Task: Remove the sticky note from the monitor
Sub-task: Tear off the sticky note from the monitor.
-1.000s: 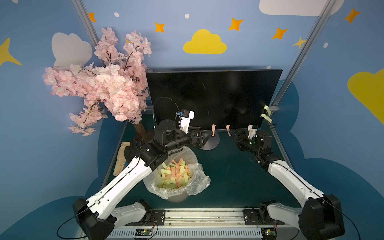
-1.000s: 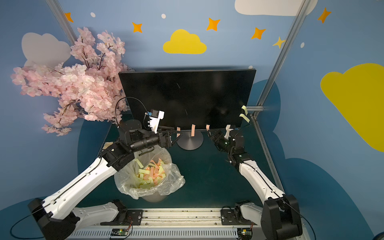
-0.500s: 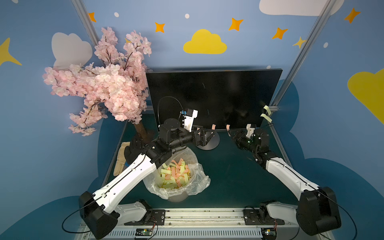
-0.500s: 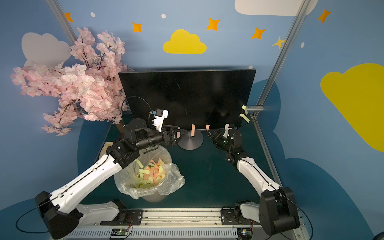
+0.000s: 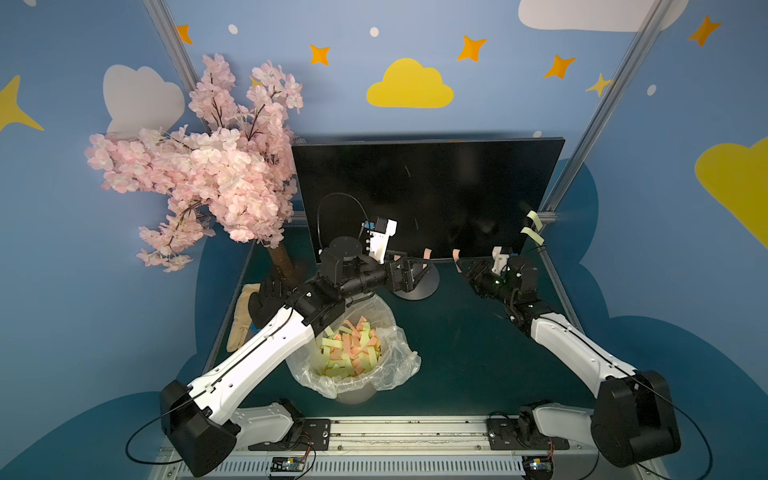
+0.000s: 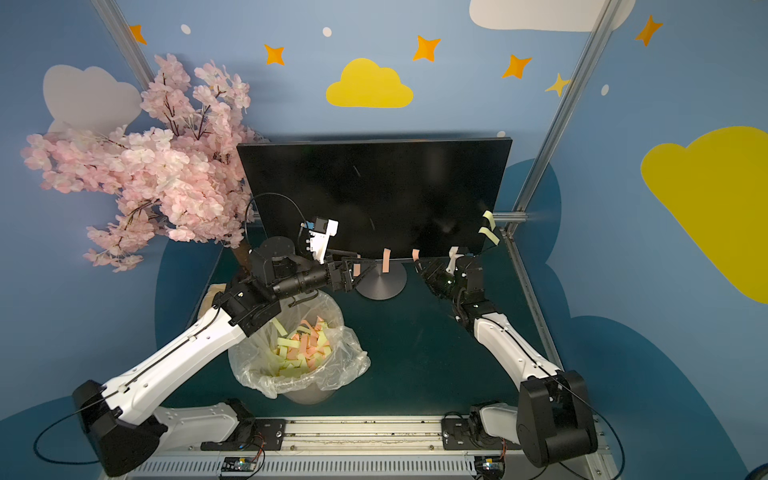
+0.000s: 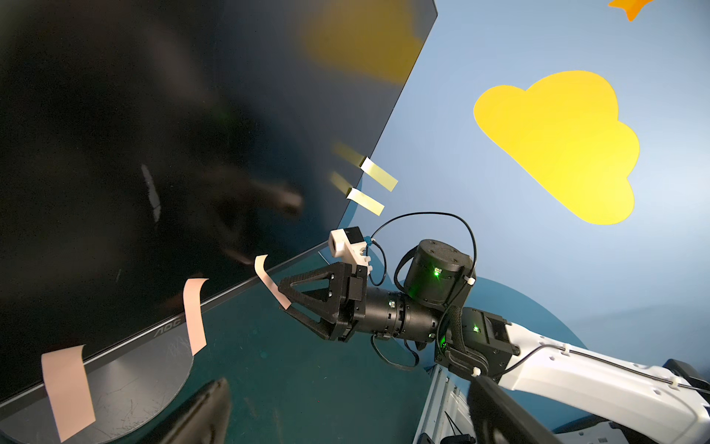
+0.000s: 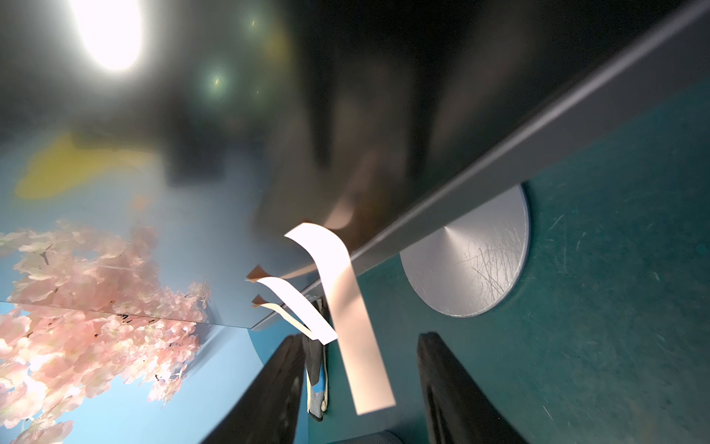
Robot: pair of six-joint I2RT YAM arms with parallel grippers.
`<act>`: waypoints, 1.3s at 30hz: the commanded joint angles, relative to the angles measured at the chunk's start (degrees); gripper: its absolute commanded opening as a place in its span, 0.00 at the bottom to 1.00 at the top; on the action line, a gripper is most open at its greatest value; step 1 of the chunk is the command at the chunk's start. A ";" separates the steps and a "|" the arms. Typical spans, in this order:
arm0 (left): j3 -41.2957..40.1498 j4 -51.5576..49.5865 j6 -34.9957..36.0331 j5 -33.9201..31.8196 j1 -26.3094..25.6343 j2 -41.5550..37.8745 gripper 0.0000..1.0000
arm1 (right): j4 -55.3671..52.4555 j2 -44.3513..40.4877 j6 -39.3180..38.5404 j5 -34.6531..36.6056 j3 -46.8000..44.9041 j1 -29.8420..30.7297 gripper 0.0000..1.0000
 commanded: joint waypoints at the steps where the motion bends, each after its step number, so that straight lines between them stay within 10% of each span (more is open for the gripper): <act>1: 0.34 1.63 -0.29 -0.01 -0.26 -0.40 1.00 | 2.39 0.50 -0.41 -0.81 2.50 -0.19 0.51; 19: -0.95 2.22 -0.44 -1.19 -0.29 -1.40 1.00 | 2.41 0.35 -0.34 -1.38 1.57 -0.41 0.38; 31: -1.95 2.41 -0.61 -1.85 -0.32 -1.88 1.00 | 0.61 -1.58 -0.73 -1.68 -0.34 -0.86 0.00; 39: -3.60 0.58 -0.41 -1.66 -0.26 -4.44 1.00 | -4.88 -6.17 -2.57 -3.01 -1.13 -1.21 0.00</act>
